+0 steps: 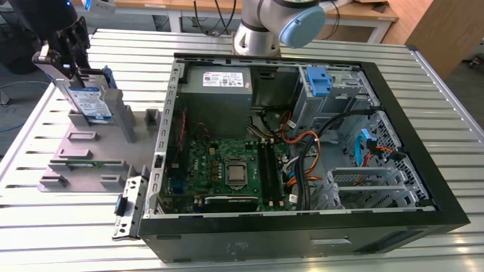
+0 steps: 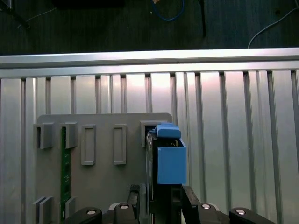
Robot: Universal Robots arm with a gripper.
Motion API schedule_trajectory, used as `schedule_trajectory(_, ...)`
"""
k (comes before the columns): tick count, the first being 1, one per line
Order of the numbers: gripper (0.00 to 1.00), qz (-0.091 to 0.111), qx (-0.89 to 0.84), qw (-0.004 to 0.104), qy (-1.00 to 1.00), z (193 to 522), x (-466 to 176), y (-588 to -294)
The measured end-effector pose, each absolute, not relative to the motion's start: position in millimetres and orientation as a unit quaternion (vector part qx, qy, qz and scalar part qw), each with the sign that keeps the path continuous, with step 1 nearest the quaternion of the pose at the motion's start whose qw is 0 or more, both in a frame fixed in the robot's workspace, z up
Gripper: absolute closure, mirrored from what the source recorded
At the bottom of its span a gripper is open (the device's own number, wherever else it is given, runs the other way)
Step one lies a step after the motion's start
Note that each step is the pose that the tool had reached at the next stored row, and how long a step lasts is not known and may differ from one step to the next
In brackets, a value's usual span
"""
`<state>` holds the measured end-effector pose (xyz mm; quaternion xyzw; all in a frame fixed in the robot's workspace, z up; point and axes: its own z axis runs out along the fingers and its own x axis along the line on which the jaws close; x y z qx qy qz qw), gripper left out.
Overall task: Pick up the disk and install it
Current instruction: 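Pick up the disk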
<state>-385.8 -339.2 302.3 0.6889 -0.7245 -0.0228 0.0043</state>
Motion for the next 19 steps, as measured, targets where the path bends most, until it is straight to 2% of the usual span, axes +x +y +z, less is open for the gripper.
schedule_trajectory(6, 0.52, -0.023, 0.689, 0.004, -0.725, 302.3, -385.8, -339.2)
schedule_trajectory(7, 0.54, -0.023, 0.689, 0.004, -0.725, 302.3, -385.8, -339.1)
schedule_trajectory(8, 0.6, -0.023, 0.689, 0.004, -0.725, 302.3, -385.8, -339.2)
schedule_trajectory(9, 0.6, -0.023, 0.689, 0.004, -0.725, 302.3, -385.8, -339.2)
schedule_trajectory(10, 0.65, -0.023, 0.689, 0.004, -0.725, 302.3, -385.8, -339.2)
schedule_trajectory(19, 0.65, -0.023, 0.688, 0.004, -0.725, 302.3, -385.8, -339.2)
